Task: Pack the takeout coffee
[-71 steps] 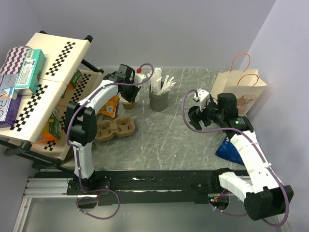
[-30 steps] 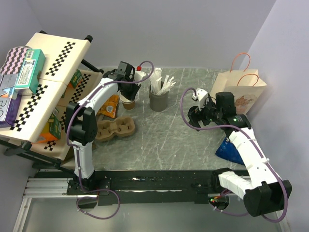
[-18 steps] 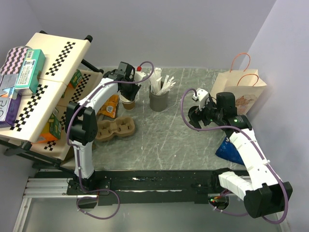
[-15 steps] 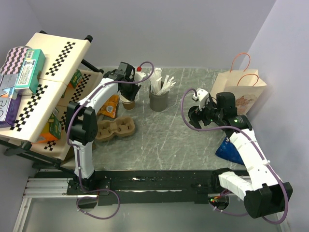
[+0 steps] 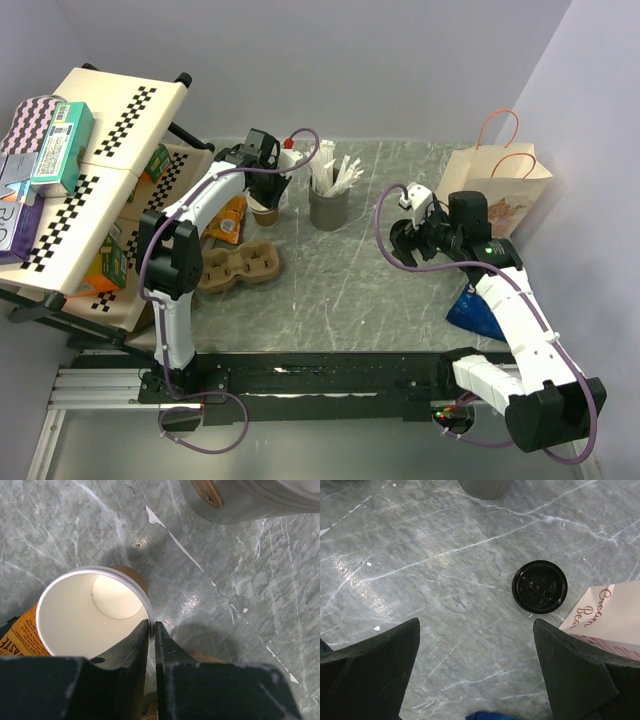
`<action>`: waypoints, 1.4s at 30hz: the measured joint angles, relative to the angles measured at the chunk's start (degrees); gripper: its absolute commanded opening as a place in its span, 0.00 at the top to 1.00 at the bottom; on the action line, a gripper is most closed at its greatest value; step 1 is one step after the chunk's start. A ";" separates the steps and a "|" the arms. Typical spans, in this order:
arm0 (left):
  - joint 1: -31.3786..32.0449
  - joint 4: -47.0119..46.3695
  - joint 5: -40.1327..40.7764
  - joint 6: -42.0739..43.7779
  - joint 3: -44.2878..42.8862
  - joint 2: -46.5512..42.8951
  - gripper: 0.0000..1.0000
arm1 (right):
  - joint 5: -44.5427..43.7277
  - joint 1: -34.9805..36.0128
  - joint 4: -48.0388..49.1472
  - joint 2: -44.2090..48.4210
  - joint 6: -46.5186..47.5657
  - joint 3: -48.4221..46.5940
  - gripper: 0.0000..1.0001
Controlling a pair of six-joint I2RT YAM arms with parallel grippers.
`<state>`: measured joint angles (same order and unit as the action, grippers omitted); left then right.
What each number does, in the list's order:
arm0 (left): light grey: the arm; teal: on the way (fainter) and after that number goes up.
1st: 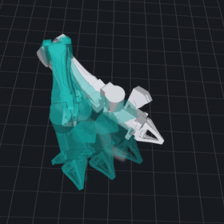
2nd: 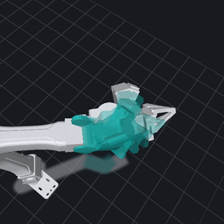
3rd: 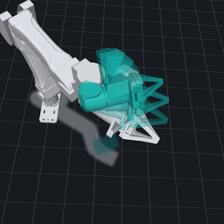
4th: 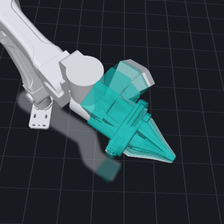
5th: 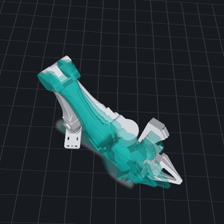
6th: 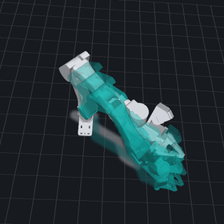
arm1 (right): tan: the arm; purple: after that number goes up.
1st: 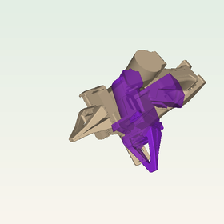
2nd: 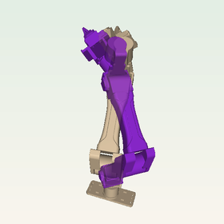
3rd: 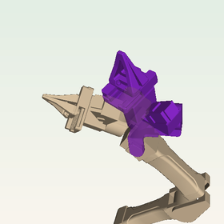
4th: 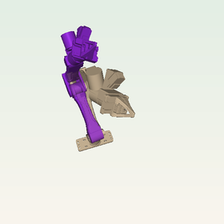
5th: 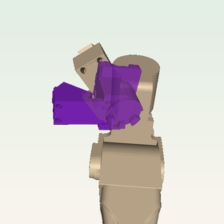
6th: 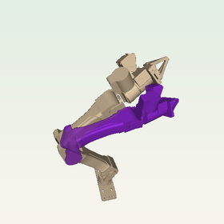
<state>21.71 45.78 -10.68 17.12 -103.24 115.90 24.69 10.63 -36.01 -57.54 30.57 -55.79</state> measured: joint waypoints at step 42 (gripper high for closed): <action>2.08 -4.37 10.08 4.74 4.59 -7.89 0.99 | 1.03 0.00 0.04 -1.16 -0.90 -0.02 0.00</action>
<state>23.79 41.41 -0.60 21.87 -98.65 108.01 25.71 10.63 -35.97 -58.70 29.67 -55.81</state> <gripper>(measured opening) 0.027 0.996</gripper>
